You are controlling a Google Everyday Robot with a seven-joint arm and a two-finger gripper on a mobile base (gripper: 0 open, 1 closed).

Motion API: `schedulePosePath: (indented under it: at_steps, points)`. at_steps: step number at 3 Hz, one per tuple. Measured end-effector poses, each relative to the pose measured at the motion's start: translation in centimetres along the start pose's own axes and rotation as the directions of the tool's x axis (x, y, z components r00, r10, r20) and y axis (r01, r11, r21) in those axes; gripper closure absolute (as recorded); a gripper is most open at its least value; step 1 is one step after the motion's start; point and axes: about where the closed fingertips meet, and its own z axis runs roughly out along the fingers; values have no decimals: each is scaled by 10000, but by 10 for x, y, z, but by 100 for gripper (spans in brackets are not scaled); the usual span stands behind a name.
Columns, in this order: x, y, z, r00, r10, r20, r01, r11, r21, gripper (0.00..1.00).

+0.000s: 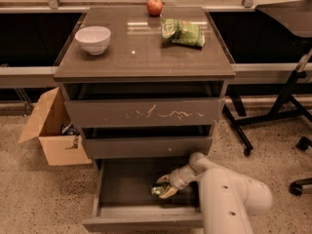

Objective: Pick green can from bottom drawer and place on counter

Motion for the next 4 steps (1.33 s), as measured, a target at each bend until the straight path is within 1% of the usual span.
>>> schedulePosePath:
  at_steps: [1, 2, 3, 4]
  points:
    - [-37, 22, -55, 9852, -1542, 744, 1499, 9869, 599, 100]
    - [-64, 49, -94, 9518, -2717, 1423, 2622, 9615, 817, 100]
    - [-67, 50, -96, 9497, -2774, 1454, 2675, 9599, 841, 100]
    - [-109, 57, -132, 9189, -3497, 1825, 3331, 9358, 1158, 100]
